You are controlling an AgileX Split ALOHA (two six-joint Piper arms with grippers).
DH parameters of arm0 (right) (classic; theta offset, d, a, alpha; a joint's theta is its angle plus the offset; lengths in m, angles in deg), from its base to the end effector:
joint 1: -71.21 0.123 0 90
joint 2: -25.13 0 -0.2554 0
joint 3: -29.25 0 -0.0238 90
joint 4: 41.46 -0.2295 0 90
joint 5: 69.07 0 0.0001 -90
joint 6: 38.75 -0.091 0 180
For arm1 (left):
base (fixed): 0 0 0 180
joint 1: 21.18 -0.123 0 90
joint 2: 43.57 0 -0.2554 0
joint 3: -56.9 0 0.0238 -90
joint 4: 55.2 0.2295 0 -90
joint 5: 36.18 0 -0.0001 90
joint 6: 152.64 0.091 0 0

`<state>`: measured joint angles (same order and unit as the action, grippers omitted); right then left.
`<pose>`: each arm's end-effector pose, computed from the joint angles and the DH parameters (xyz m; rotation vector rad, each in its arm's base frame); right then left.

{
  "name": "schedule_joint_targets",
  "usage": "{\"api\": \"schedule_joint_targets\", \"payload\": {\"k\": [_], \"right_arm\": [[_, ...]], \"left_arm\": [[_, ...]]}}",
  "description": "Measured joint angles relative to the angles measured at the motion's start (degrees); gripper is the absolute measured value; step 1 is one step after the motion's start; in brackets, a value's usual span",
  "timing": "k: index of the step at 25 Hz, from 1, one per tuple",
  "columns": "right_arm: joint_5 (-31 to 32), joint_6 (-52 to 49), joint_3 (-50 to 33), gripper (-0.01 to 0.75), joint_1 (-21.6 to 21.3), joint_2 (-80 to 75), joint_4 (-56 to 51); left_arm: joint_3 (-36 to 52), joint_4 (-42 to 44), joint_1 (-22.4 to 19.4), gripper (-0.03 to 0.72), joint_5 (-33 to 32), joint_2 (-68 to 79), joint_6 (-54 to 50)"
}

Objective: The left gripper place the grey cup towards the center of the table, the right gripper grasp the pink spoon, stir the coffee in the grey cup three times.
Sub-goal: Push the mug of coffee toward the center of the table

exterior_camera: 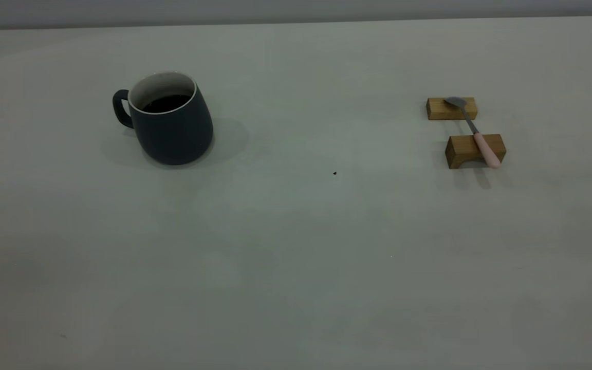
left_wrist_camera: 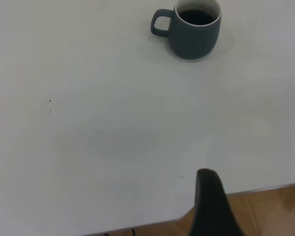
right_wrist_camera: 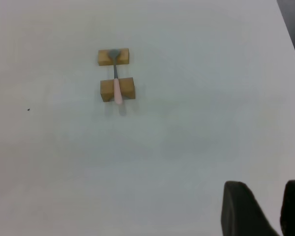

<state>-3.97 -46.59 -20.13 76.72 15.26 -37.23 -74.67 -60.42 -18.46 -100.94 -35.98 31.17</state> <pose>0.0089 -0.0053 0.2533 0.0487 2.1675 0.0432 0.0014 -0.0076 0.2584 0.1283 2.1020 -0.0987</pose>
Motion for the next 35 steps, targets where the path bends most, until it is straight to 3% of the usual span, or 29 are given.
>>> {"api": "schedule_joint_targets", "payload": {"k": [22,26,35], "right_arm": [[0.0,0.0,0.0,0.240,0.0,0.0,0.0],[0.0,0.0,0.0,0.240,0.0,0.0,0.0],[0.0,0.0,0.0,0.240,0.0,0.0,0.0]], "left_arm": [[-0.1,-2.5,0.0,0.519,1.0,2.7,-3.2],[-1.4,-1.4,0.0,0.519,6.6,13.1,-3.8],[-7.8,1.8,0.0,0.519,22.7,51.6,-3.3]]}}
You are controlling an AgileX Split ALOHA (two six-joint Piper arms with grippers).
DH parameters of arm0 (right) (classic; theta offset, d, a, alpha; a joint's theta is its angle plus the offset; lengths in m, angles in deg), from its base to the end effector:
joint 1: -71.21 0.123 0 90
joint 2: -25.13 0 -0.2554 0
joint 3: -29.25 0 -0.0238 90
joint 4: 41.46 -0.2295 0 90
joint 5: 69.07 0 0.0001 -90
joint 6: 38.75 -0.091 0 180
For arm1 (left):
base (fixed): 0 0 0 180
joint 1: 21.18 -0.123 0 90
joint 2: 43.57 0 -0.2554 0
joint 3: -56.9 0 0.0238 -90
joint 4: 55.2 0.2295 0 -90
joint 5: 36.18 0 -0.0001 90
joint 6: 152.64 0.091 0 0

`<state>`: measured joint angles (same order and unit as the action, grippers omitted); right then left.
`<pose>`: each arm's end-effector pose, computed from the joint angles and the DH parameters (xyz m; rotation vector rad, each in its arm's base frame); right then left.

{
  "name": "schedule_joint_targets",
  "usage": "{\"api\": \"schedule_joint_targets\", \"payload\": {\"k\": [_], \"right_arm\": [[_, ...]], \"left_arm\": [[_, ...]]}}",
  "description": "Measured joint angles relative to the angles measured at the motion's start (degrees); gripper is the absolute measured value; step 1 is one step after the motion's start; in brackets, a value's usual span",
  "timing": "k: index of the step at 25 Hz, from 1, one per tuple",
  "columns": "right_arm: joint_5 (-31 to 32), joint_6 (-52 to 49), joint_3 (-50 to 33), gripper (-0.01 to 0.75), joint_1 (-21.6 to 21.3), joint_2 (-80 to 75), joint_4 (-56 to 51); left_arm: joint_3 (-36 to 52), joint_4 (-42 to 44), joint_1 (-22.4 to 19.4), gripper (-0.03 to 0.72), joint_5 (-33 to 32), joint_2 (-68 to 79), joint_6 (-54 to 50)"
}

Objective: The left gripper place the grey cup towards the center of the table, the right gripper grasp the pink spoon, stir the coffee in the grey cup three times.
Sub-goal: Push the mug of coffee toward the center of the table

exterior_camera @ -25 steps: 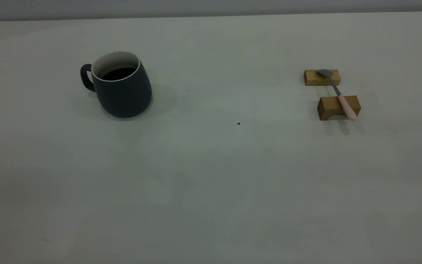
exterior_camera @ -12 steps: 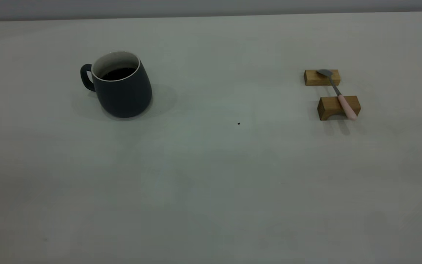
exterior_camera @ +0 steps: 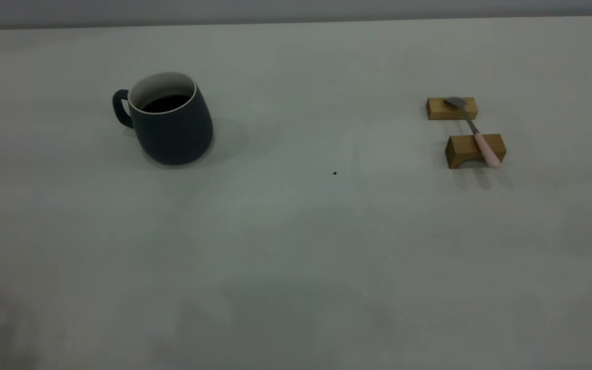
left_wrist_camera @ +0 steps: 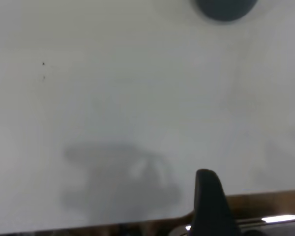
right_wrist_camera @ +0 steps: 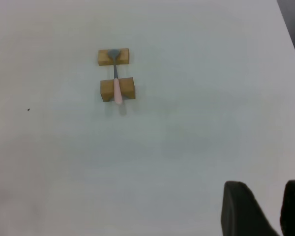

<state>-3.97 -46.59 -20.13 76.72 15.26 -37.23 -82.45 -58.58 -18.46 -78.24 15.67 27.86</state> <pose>0.0089 -0.0053 0.2533 0.0487 2.1675 0.0432 0.1552 -0.0110 0.2549 0.0322 2.4773 -0.0842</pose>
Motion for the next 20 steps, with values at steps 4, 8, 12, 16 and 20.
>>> {"api": "schedule_joint_targets", "payload": {"k": [4,8,12,16,20], "right_arm": [[0.0,0.0,0.0,0.240,0.0,0.0,0.0],[0.0,0.0,0.0,0.240,0.0,0.0,0.0],[0.0,0.0,0.0,0.240,0.0,0.0,0.0],[0.0,0.0,0.0,0.240,0.0,0.0,0.0],[0.0,0.0,0.0,0.240,0.0,0.0,0.0]], "left_arm": [[-4.8,0.9,0.0,0.519,5.2,15.3,4.8],[-12.1,1.0,0.0,0.519,6.6,30.9,10.7],[-22.3,1.1,0.0,0.519,7.2,46.4,20.2],[-34.0,1.1,0.0,0.519,7.0,59.4,34.1],[-46.3,0.2,0.2,0.519,1.6,70.0,49.9]]}}
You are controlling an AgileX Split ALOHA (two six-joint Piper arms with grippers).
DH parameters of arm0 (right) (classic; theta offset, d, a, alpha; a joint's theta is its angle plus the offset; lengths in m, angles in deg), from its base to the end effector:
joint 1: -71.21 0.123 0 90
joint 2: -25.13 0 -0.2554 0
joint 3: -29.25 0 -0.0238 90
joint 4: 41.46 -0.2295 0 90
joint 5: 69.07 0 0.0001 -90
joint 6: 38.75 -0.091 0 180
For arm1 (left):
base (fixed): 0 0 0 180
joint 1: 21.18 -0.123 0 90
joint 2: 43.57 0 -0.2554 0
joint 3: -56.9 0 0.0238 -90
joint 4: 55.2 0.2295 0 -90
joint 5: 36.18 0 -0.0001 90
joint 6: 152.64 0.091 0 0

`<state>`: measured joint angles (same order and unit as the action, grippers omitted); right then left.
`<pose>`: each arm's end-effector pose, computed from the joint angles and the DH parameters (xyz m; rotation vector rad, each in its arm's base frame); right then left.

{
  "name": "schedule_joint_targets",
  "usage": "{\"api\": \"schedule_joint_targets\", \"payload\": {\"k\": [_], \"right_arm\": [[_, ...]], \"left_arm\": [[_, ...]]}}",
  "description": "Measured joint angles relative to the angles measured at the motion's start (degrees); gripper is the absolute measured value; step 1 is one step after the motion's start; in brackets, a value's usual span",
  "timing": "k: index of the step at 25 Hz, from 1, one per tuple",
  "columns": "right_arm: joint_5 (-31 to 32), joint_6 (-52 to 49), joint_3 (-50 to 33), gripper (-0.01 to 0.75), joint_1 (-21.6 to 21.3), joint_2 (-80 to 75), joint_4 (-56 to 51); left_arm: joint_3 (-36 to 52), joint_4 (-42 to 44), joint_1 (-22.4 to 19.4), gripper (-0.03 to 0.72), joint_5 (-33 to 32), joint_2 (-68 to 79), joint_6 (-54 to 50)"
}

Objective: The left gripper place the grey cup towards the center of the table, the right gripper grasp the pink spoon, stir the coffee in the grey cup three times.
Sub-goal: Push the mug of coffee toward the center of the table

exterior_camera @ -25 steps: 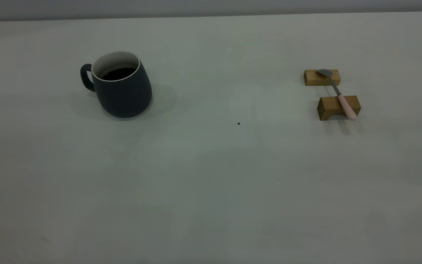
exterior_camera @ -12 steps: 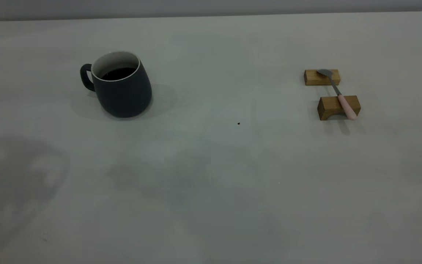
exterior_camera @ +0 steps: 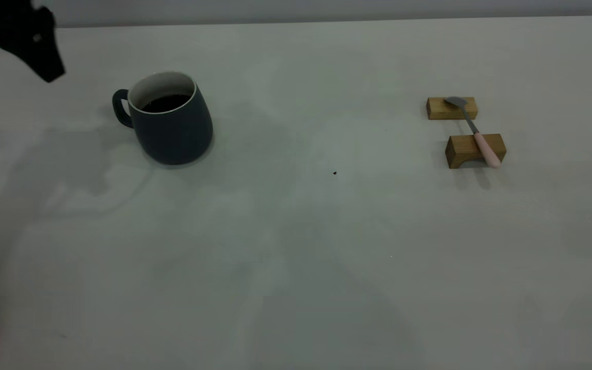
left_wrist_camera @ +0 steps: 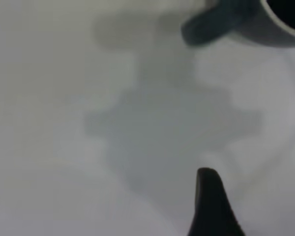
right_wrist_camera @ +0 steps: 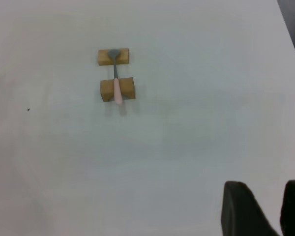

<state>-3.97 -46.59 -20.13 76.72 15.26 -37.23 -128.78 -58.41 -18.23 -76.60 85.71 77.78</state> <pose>0.0089 -0.0053 0.2533 0.0487 2.1675 0.0432 0.3903 -0.0234 0.1261 1.2394 2.5858 0.1064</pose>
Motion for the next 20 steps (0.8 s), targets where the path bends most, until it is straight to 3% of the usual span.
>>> {"api": "schedule_joint_targets", "payload": {"k": [5,8,20], "right_arm": [[0.0,0.0,0.0,0.240,0.0,0.0,0.0],[0.0,0.0,0.0,0.240,0.0,0.0,0.0],[0.0,0.0,0.0,0.240,0.0,0.0,0.0]], "left_arm": [[-12.2,-5.4,0.5,0.519,-6.2,9.3,20.5],[-16.8,-7.6,0.6,0.519,-7.9,12.7,27.5],[-20.1,-8.6,0.6,0.519,-7.9,19.0,35.5]]}}
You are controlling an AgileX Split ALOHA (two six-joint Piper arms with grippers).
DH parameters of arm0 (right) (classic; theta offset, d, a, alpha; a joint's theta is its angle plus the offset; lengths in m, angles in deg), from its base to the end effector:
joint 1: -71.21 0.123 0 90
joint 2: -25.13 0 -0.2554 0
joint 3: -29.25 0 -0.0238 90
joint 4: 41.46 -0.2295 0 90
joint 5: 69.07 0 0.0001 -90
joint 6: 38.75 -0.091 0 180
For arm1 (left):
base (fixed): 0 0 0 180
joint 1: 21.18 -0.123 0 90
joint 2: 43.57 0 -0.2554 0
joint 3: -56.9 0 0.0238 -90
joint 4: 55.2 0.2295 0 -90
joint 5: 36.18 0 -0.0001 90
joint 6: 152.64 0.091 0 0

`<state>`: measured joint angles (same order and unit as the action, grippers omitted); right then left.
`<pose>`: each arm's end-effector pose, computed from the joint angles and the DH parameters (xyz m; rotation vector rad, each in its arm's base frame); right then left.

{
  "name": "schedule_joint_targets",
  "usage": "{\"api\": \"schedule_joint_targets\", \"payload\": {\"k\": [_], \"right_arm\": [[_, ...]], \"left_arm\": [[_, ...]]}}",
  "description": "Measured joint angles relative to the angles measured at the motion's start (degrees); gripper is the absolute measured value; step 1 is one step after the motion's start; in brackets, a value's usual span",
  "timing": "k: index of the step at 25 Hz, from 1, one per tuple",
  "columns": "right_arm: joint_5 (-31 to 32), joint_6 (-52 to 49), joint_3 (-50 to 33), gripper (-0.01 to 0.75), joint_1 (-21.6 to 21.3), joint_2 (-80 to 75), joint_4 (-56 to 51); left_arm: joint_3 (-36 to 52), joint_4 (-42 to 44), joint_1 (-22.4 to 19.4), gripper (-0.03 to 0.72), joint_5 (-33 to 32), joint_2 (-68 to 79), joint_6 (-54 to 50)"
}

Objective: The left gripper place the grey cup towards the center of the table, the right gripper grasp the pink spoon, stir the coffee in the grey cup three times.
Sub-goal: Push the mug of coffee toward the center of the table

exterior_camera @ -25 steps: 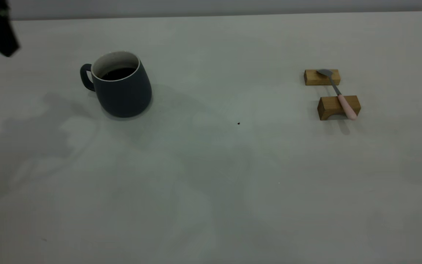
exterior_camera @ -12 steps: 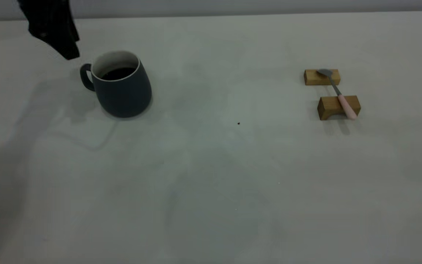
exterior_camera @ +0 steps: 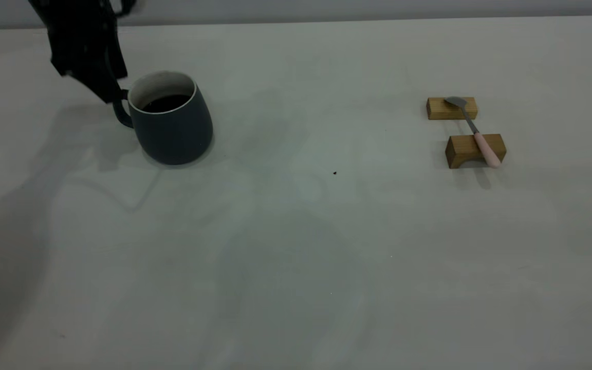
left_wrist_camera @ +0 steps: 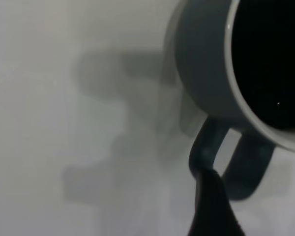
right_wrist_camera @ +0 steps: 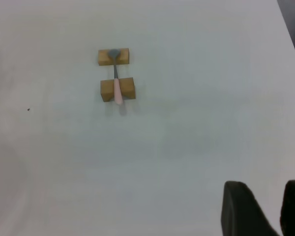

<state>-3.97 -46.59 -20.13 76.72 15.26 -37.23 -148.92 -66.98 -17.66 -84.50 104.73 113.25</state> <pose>0.0089 -0.0053 0.2533 0.0487 2.1675 0.0432 0.4372 -0.0408 0.0654 1.9163 2.1940 -0.0266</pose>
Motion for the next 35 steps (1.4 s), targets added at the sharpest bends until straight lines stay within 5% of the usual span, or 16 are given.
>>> {"api": "schedule_joint_targets", "payload": {"k": [29,35], "right_arm": [[0.0,0.0,0.0,0.240,0.0,0.0,0.0],[0.0,0.0,0.0,0.240,0.0,0.0,0.0]], "left_arm": [[0.0,-13.0,16.5,0.519,12.3,4.4,-1.4],[-0.8,-4.7,16.2,0.519,2.6,1.6,-13.4]]}}
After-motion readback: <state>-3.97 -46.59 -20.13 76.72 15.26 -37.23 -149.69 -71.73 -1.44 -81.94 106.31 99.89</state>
